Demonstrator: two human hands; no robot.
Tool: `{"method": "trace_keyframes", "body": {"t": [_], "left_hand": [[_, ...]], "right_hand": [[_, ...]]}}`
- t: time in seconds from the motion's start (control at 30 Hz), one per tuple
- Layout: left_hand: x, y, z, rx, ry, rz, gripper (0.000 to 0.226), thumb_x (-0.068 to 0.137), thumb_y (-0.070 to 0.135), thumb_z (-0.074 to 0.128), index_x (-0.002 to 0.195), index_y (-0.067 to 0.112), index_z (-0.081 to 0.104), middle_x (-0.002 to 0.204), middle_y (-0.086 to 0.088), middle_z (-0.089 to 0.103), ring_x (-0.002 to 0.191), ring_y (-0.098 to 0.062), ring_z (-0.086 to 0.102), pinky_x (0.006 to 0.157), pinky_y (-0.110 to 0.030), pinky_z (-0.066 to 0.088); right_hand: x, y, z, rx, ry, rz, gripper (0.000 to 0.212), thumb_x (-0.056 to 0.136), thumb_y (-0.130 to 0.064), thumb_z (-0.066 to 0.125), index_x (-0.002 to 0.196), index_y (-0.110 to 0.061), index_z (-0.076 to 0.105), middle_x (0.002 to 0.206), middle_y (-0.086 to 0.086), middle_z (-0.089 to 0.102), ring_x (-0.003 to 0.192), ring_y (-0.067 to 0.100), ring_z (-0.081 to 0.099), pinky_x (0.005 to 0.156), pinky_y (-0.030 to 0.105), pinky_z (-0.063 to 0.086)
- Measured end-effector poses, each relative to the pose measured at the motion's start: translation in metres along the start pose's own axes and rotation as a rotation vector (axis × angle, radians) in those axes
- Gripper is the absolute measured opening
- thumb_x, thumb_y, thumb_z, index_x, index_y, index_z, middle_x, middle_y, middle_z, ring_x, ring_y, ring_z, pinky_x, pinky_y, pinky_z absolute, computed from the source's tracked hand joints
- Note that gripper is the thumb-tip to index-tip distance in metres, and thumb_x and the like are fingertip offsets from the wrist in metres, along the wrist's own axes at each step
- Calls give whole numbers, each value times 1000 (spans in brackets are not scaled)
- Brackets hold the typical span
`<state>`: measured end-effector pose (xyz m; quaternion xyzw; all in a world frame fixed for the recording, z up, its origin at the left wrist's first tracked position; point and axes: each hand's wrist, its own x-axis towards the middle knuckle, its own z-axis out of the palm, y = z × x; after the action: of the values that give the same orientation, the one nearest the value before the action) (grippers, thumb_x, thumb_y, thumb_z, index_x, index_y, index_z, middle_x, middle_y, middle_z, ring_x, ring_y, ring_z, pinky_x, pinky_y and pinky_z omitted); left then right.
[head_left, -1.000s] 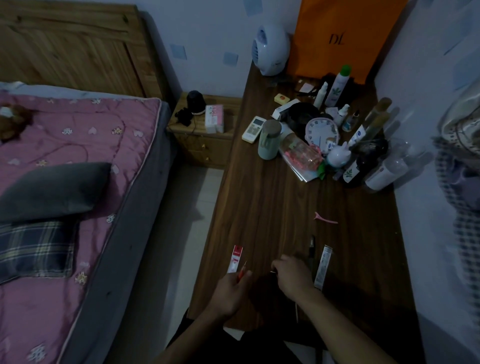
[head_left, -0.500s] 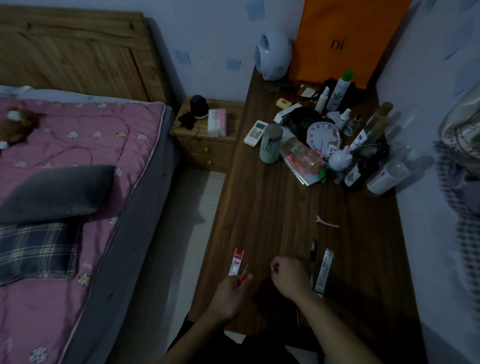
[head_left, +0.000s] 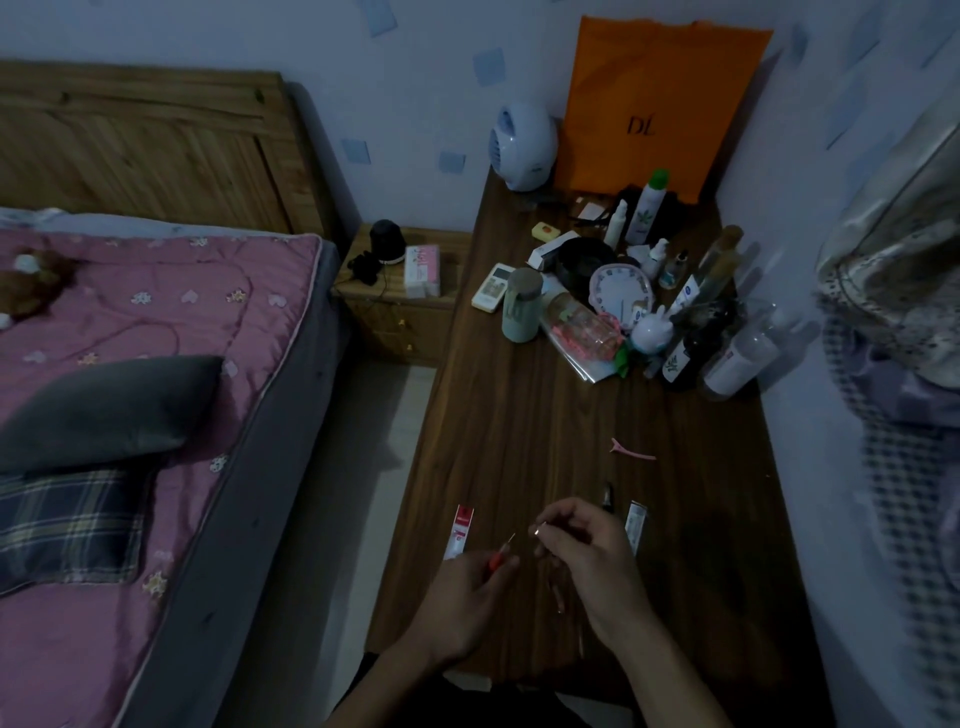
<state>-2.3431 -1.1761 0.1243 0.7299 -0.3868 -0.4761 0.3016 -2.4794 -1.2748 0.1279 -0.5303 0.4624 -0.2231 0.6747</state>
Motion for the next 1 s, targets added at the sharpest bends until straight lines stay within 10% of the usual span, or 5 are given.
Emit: {"method": "trace_keyframes", "body": {"t": [0.37,1.0], "left_hand": [[-19,19,7,38,-41,85,43,98,41,46,81,6,64,65,4,55,56,-6,47,61,-34,39],[-25,19,22,96,-9,206,43,96,46,48,54,38,54,46,18,52,43,2,42,46,-12,29]], "right_hand": [[-20,-3,-7,-52,-69,-91,12,75,-30,72,87,-27,75,89,-2,74,88,11,70,71,27,55],[-37,-9,-25,-98,-205,-81,12,84,-16,70,86,-27,75,90,1,72,90,15,70,76,28,58]]}}
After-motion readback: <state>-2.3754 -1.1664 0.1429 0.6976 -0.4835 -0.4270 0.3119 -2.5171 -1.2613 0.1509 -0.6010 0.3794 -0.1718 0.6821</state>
